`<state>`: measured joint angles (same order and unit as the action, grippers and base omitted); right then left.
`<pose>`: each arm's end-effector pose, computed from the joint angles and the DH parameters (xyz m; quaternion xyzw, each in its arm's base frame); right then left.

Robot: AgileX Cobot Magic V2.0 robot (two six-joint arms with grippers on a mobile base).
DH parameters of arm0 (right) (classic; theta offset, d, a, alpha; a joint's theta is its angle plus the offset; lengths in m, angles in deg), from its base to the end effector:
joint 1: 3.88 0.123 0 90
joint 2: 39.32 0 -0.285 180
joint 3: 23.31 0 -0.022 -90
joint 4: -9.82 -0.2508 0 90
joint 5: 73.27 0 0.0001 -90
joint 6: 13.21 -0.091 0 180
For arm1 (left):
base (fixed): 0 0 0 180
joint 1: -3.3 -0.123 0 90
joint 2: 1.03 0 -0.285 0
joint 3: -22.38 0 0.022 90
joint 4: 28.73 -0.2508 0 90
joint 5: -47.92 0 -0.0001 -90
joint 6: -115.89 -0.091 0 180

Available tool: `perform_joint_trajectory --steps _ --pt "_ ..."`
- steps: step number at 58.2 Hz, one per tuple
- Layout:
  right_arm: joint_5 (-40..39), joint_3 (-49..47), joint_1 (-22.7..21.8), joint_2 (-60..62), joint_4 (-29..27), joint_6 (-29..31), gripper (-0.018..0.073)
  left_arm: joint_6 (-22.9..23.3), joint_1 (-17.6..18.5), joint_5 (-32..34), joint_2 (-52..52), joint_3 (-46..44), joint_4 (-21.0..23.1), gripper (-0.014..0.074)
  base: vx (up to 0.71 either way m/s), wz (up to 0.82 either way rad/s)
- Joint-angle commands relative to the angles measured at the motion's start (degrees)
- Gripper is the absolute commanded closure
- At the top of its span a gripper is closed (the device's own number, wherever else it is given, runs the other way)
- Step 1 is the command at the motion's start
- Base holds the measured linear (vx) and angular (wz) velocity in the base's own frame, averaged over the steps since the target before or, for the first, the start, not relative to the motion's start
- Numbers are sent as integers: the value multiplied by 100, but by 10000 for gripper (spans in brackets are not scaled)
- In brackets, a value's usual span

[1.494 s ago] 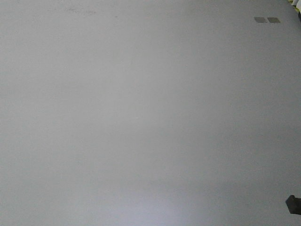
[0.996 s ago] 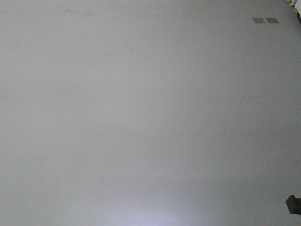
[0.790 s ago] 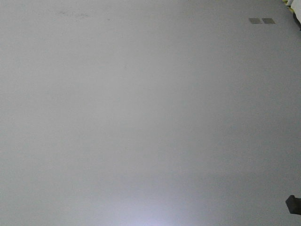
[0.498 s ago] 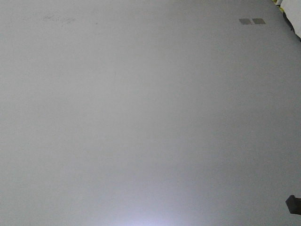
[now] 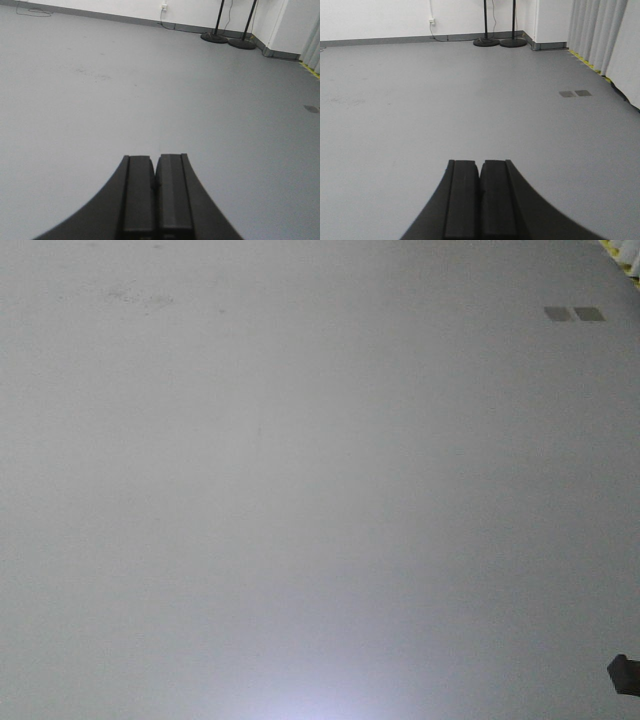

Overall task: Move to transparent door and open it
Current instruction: 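Drive the base across the grey floor toward the glass door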

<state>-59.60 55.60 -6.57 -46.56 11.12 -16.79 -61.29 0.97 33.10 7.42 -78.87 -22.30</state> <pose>0.0556 -0.0031 0.1821 0.0351 0.7642 -0.0041 0.6440 0.0566 -0.0003 0.1802 -0.0679 0.7738 -0.0479 0.6280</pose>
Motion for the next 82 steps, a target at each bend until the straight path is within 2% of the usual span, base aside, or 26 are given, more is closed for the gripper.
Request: perform_joint_trajectory --steps 1,44,82 --pt "-495 75 6 15 9 13 567 -3 6 447 76 134 18 602 54 14" --pt "-495 75 6 15 9 13 567 -3 6 447 76 134 18 602 58 21" --pt "-495 75 6 15 9 13 567 -3 6 447 76 134 18 602 63 47"
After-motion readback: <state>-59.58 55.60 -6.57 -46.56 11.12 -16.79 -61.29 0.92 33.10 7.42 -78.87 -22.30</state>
